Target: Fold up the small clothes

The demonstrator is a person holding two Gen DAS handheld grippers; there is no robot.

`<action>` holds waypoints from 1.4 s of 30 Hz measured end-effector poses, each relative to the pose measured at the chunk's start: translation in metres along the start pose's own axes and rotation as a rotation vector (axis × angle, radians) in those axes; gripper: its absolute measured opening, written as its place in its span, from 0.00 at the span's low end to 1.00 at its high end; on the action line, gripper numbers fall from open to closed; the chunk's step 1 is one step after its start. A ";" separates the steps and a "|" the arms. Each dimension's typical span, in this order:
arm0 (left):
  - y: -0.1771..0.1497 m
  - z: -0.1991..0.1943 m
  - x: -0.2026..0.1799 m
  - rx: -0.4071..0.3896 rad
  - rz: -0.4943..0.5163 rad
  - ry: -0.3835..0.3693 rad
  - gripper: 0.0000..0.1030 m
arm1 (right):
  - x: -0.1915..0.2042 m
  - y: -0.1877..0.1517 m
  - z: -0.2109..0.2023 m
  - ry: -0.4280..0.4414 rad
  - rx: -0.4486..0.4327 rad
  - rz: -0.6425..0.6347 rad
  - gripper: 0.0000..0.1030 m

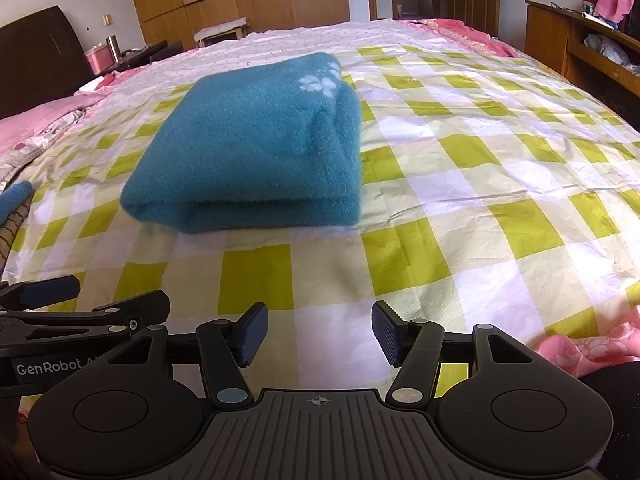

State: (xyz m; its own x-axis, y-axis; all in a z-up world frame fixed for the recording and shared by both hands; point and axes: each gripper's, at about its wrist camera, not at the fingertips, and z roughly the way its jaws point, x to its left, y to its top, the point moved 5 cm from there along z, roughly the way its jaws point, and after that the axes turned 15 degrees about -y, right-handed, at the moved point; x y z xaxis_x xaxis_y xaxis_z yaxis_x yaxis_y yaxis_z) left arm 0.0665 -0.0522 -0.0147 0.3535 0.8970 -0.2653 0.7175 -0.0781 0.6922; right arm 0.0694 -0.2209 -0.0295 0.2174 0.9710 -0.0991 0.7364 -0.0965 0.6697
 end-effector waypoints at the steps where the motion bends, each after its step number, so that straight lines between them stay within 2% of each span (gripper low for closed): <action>1: 0.000 0.000 0.000 0.000 0.001 0.001 1.00 | 0.000 0.000 0.000 0.001 0.000 0.001 0.56; 42: -0.008 0.003 -0.003 0.016 0.005 0.004 1.00 | -0.005 -0.008 0.002 0.002 0.016 0.019 0.56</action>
State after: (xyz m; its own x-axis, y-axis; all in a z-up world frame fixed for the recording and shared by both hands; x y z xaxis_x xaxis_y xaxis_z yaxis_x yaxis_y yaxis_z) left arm 0.0619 -0.0554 -0.0214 0.3545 0.8984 -0.2594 0.7255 -0.0892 0.6824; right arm 0.0639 -0.2251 -0.0363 0.2307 0.9693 -0.0851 0.7421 -0.1187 0.6597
